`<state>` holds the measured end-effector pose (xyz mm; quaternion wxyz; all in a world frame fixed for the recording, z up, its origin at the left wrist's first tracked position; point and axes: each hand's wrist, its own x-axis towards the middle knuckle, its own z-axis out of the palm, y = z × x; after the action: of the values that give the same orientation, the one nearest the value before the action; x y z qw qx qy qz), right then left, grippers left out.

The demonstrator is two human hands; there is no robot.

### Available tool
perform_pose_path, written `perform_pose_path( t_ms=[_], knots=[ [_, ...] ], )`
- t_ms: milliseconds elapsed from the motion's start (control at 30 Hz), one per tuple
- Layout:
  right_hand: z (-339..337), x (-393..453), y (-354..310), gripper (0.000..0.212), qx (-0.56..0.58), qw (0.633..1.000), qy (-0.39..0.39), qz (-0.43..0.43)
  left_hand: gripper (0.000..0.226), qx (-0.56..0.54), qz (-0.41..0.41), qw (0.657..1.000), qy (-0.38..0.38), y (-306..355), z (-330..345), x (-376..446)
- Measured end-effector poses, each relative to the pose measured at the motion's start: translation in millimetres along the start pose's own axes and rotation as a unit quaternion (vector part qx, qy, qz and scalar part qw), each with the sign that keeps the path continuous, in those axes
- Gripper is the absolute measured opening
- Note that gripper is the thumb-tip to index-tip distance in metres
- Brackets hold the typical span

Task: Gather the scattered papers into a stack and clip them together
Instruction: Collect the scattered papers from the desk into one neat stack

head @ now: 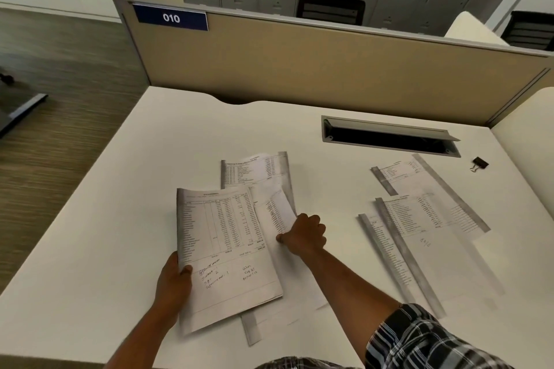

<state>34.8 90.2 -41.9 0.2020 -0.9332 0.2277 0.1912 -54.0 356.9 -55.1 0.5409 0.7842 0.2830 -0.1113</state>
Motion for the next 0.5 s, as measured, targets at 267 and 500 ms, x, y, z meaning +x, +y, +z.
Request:
perform_pose_path(
  t_ms=[267, 500],
  knots=[
    [-8.2, 6.5, 23.6, 0.09, 0.318, 0.947, -0.049, -0.002, 0.038, 0.006, 0.011, 1.0, 0.009, -0.9, -3.1, -0.4],
    [-11.2, 17.3, 54.1, 0.048, 0.239, 0.969, -0.045, -0.038, 0.039, 0.012, 0.012, 1.0, 0.007, -1.7, -1.2, -0.6]
  ],
)
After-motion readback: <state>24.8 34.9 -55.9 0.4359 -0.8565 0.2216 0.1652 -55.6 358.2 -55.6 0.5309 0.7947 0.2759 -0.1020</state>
